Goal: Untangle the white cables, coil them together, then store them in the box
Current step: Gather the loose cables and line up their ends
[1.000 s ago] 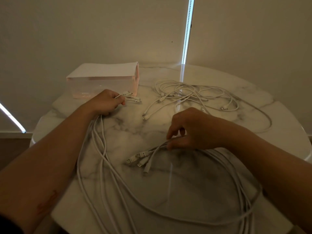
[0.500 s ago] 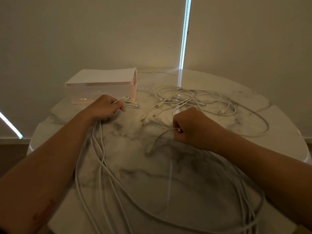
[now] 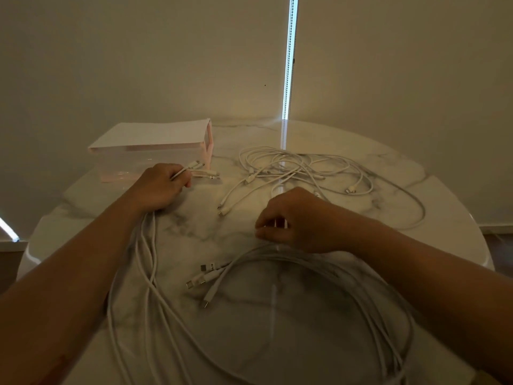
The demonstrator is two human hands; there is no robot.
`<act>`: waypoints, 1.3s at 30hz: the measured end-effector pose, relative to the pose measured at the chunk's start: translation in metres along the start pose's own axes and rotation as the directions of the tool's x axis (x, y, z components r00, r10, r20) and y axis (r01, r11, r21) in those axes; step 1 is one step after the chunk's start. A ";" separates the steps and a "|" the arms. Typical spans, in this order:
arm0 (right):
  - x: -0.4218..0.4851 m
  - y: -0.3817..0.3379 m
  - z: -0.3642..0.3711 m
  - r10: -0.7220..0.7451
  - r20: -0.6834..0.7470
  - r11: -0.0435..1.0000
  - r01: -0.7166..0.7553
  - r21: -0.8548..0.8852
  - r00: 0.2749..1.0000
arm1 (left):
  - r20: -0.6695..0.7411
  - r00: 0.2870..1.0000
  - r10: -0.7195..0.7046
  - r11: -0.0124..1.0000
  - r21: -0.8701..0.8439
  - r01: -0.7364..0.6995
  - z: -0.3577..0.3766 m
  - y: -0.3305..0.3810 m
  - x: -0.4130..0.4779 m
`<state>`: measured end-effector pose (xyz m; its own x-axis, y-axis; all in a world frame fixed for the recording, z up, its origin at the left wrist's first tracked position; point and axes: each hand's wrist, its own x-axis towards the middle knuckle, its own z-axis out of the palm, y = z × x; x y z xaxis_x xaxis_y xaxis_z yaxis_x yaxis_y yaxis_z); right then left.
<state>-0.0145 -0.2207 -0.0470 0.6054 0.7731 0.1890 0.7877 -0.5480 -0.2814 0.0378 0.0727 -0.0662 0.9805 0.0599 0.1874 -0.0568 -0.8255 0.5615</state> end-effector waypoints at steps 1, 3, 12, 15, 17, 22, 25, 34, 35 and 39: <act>0.001 0.007 -0.003 0.017 -0.007 1.000 -0.017 0.018 1.000 | -0.025 0.999 0.045 0.997 0.057 -0.043 0.000 0.002 0.000; 0.004 0.023 -0.006 0.063 -0.051 0.997 -0.061 0.043 0.997 | -0.057 0.991 0.118 0.989 0.098 -0.112 0.002 0.006 0.002; -0.004 0.071 -0.003 0.380 -0.300 0.916 -0.401 -0.007 0.875 | -0.035 0.995 0.097 0.989 0.115 -0.092 0.012 0.010 0.004; -0.007 0.077 -0.005 0.528 -0.326 0.790 -0.594 -0.150 0.784 | -0.049 0.996 0.072 0.992 0.102 -0.067 0.011 0.013 0.001; -0.010 0.074 -0.007 0.607 -0.303 0.709 -0.673 -0.213 0.735 | -0.058 0.996 0.074 0.994 0.090 -0.069 0.011 0.015 -0.001; -0.013 0.068 -0.005 0.653 -0.240 0.686 -0.695 -0.215 0.718 | -0.048 0.996 0.079 0.994 0.085 -0.075 0.011 0.016 -0.003; -0.016 0.071 -0.004 0.646 -0.214 0.721 -0.677 -0.145 0.733 | -0.057 0.994 0.092 0.994 0.072 -0.088 0.011 0.017 -0.002; -0.012 0.069 -0.003 0.433 -0.292 0.893 -0.450 0.010 0.853 | -0.075 0.994 0.078 0.997 0.028 -0.076 0.009 0.012 -0.002; -0.008 0.072 -0.004 0.414 -0.334 0.896 -0.445 -0.018 0.847 | -0.074 0.994 0.079 0.997 0.027 -0.077 0.009 0.012 -0.002; 0.017 0.088 -0.012 0.359 -0.422 0.909 -0.414 -0.043 0.833 | -0.076 0.993 0.091 0.996 0.030 -0.089 0.009 0.013 -0.001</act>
<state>0.0663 -0.2596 -0.0573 0.8347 0.3124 0.4535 0.4709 -0.8318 -0.2938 0.0380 0.0574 -0.0664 0.9539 0.0271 0.2988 -0.1384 -0.8439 0.5184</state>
